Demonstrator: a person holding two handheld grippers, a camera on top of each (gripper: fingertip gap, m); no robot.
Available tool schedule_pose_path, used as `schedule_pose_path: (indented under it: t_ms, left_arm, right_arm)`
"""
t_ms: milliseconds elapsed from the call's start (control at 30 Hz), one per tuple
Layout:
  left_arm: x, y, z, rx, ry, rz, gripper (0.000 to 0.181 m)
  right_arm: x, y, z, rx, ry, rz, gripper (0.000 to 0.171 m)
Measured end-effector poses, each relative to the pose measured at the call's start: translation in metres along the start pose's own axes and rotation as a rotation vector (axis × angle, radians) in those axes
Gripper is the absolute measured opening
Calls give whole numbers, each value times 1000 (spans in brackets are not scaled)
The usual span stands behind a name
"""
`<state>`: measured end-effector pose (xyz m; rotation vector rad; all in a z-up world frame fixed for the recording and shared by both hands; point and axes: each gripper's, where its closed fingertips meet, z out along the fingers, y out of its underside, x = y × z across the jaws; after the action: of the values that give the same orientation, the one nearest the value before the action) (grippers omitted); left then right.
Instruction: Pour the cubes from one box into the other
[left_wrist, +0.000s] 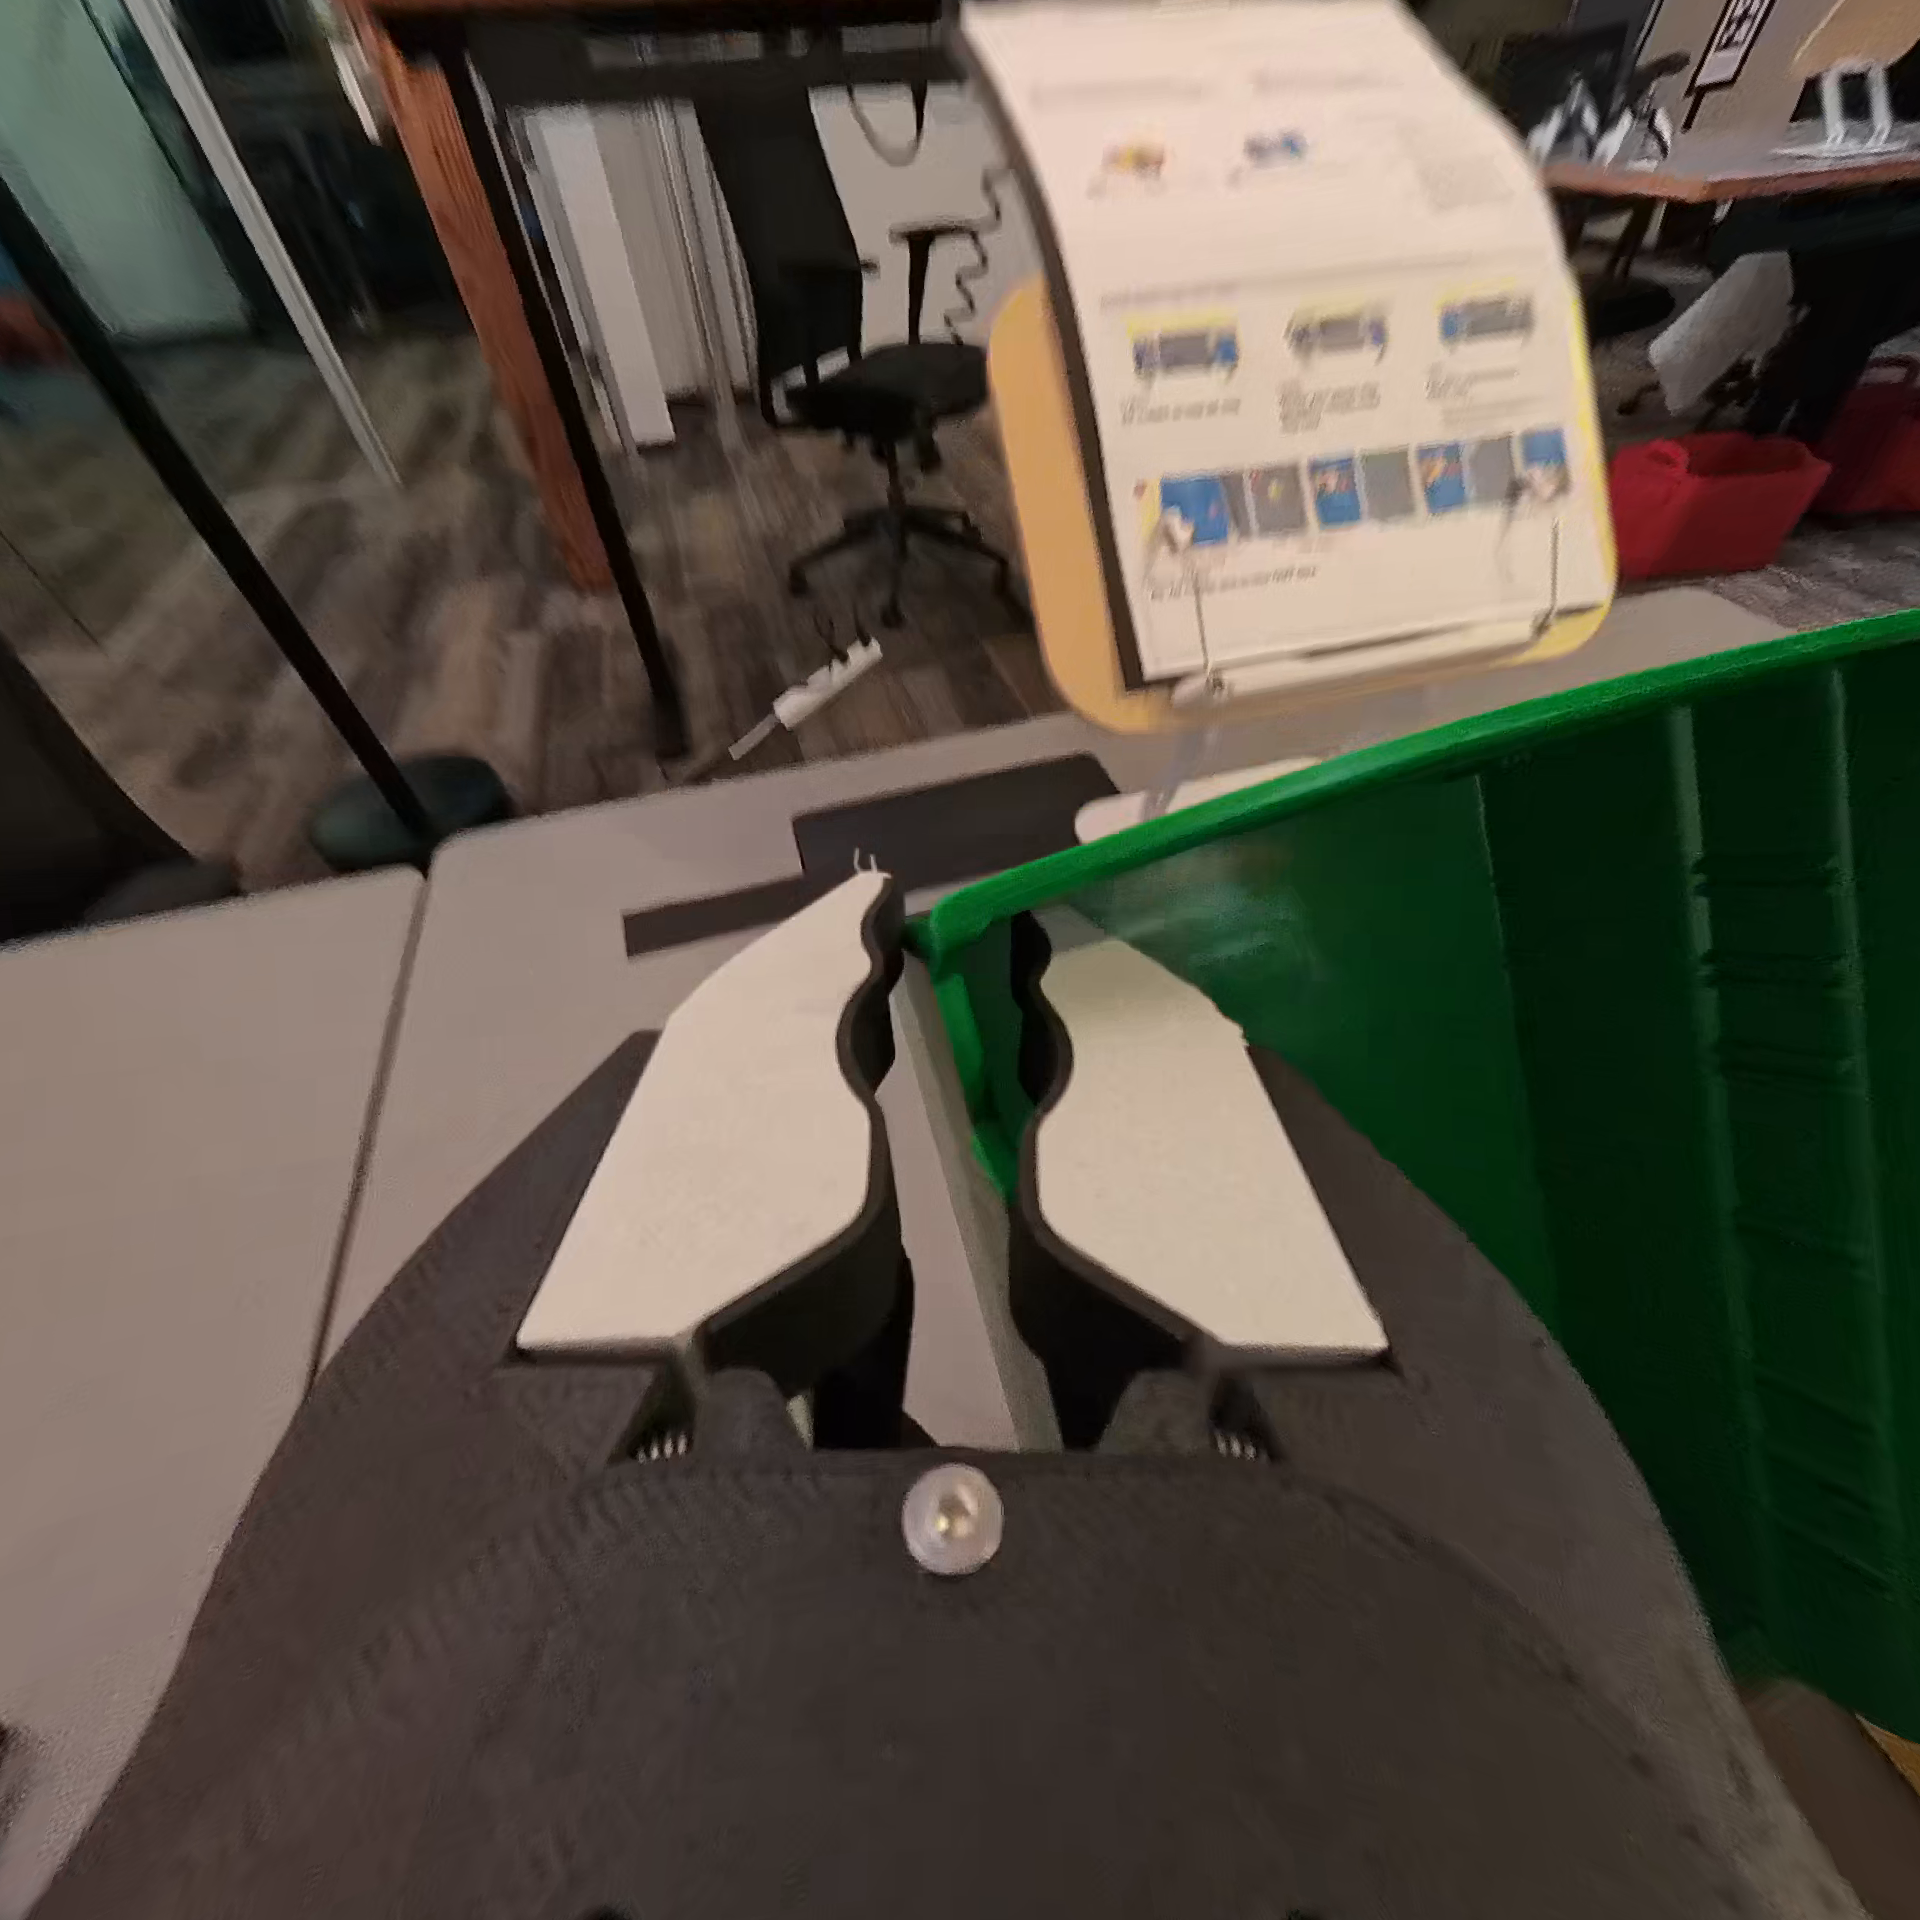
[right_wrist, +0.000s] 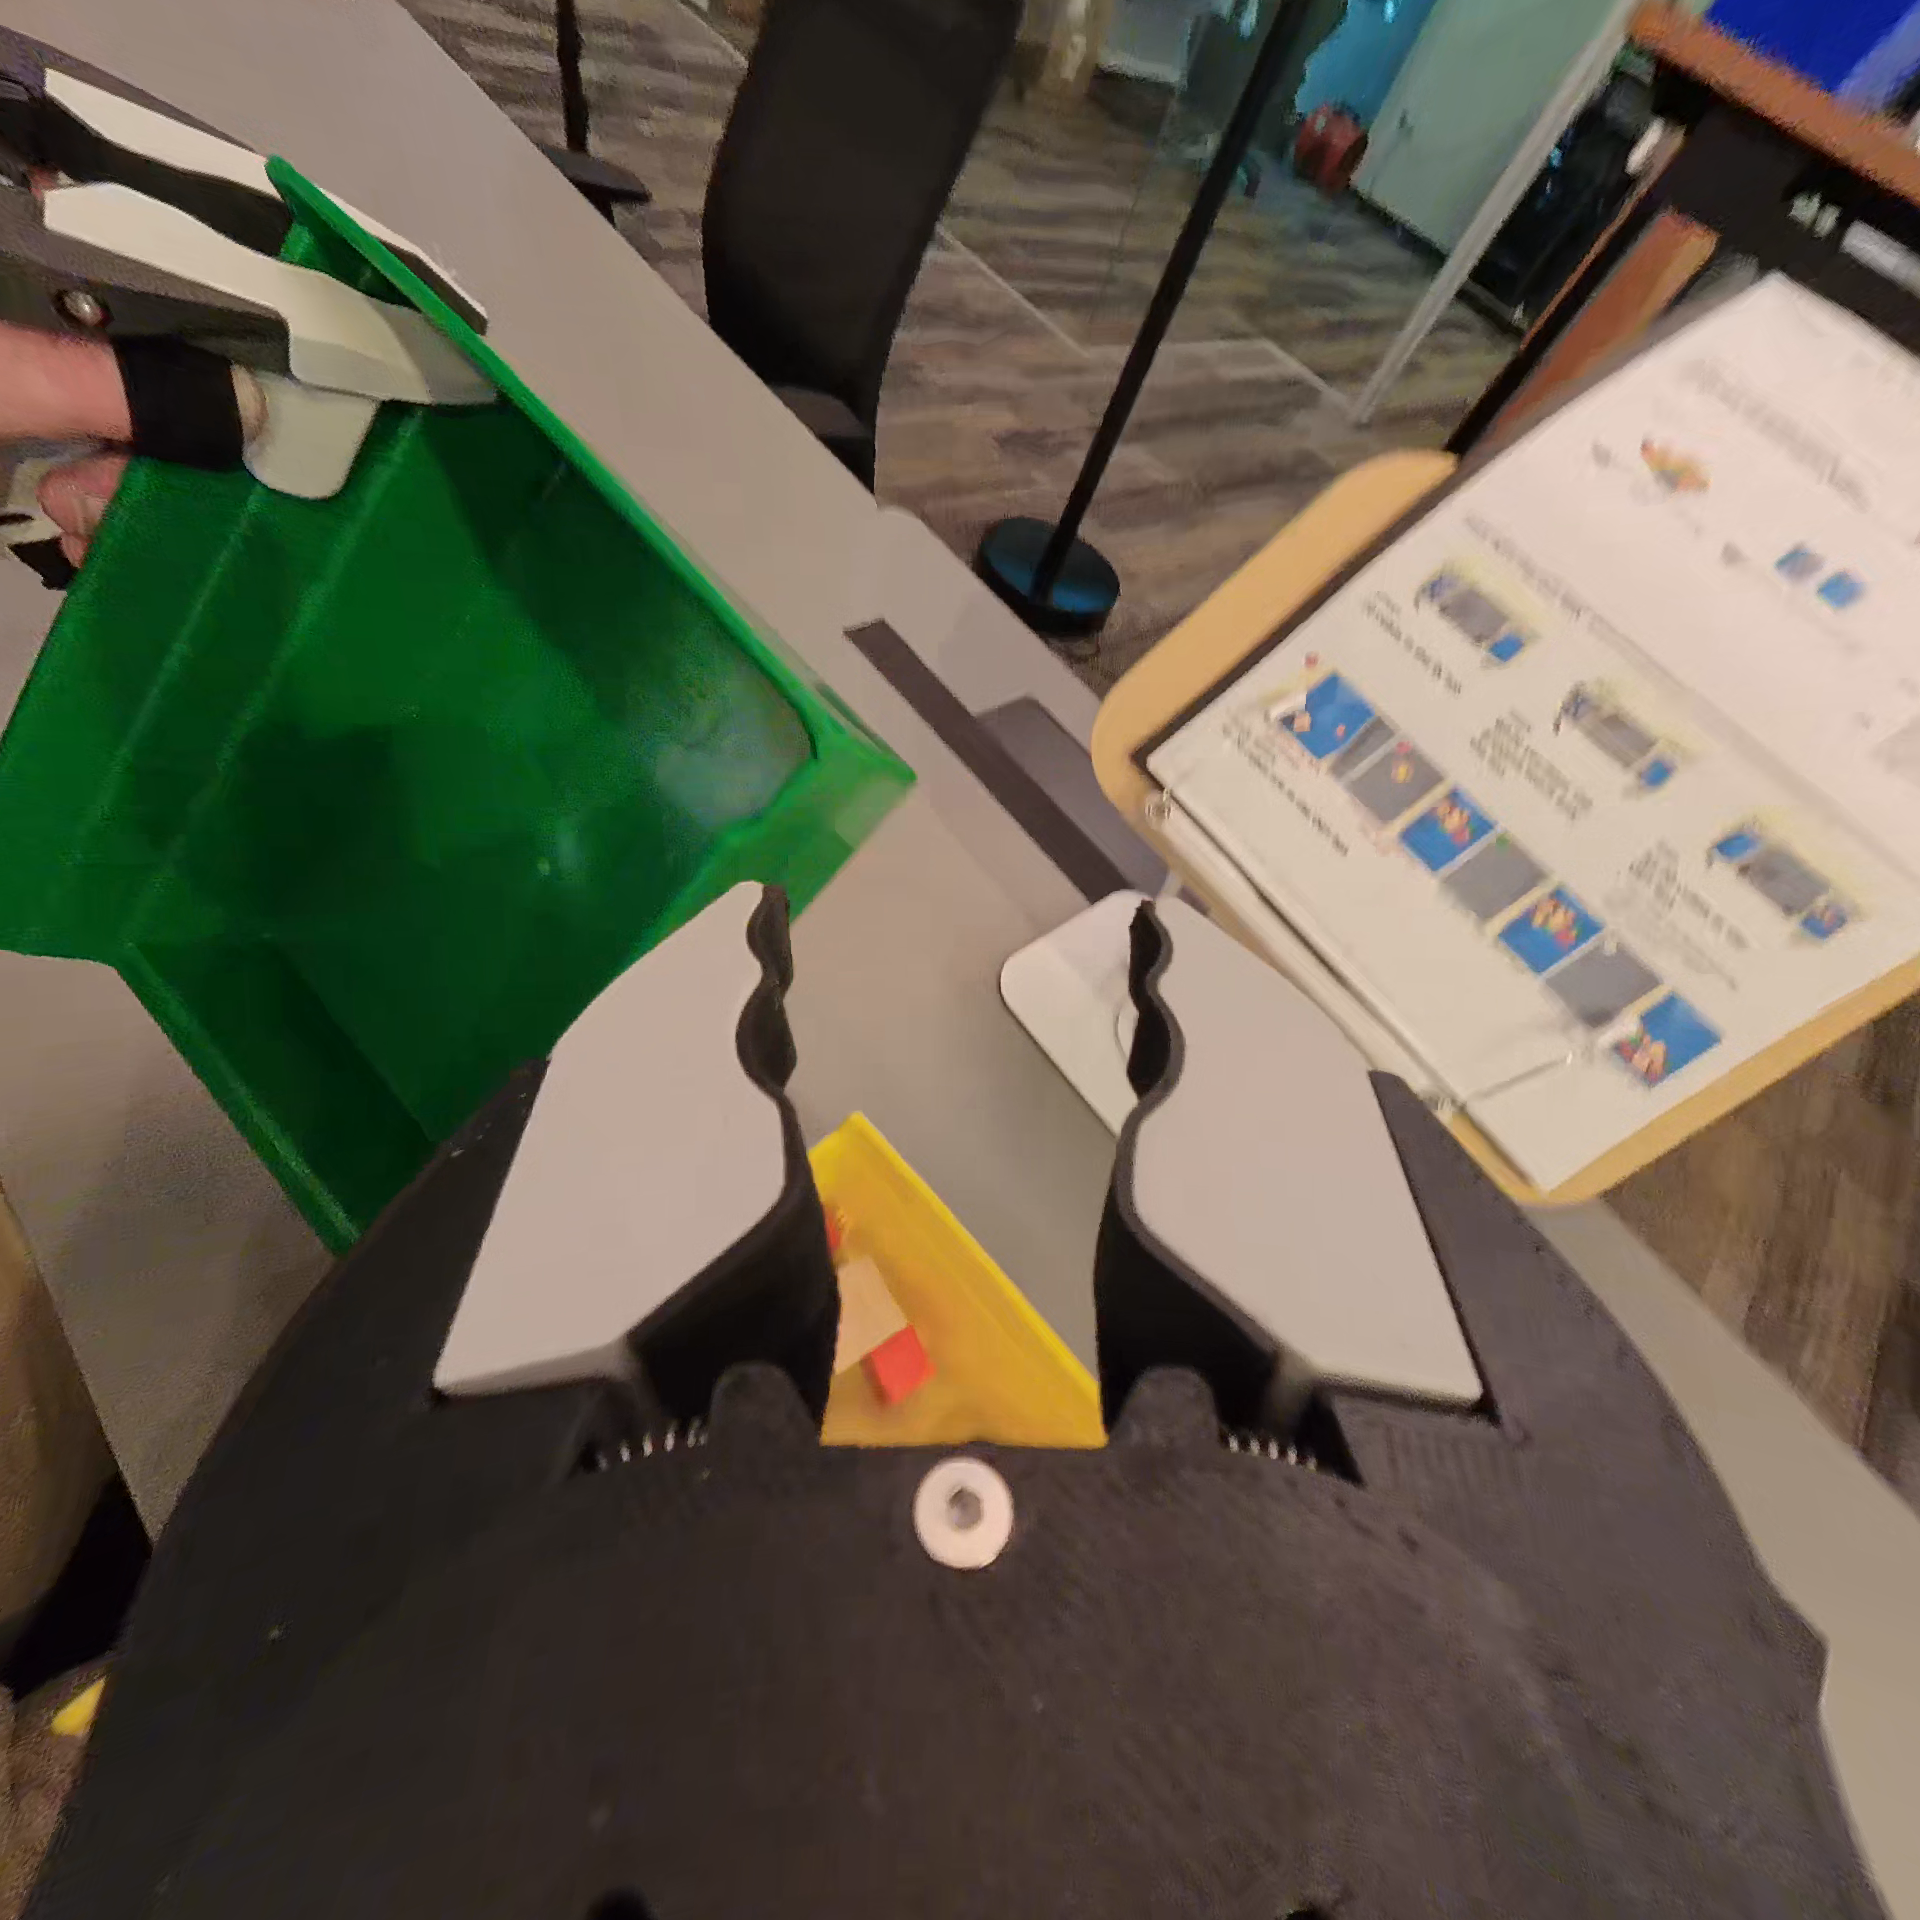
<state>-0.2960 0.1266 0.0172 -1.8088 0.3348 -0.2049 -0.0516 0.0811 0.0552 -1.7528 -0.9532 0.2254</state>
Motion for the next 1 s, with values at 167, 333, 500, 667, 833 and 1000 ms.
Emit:
schedule_pose_path:
  t_ms: [167, 333, 500, 667, 833, 1000]
  left_arm:
    - [-26, 64, 31, -146, -13, -83, 19]
    - [-46, 111, 56, -273, 0, -170, 19]
    - [-55, 143, 78, -388, 5, -157, 20]
    - [-49, 178, 96, -495, 71, -117, 23]
    - [-41, 188, 96, -492, 100, -191, 34]
    - [-34, 186, 64, -503, 110, -147, 51]
  right_arm:
    - [18, 72, -4, -160, 159, 3, 56]
    - [13, 116, -5, -221, 264, -63, 50]
    - [6, 126, -9, -194, 286, -81, 52]
    - [0, 138, -11, -200, 293, -93, 54]
    - [-2, 145, -15, -199, 298, -94, 53]
    - [0, 151, -23, -196, 295, -73, 51]
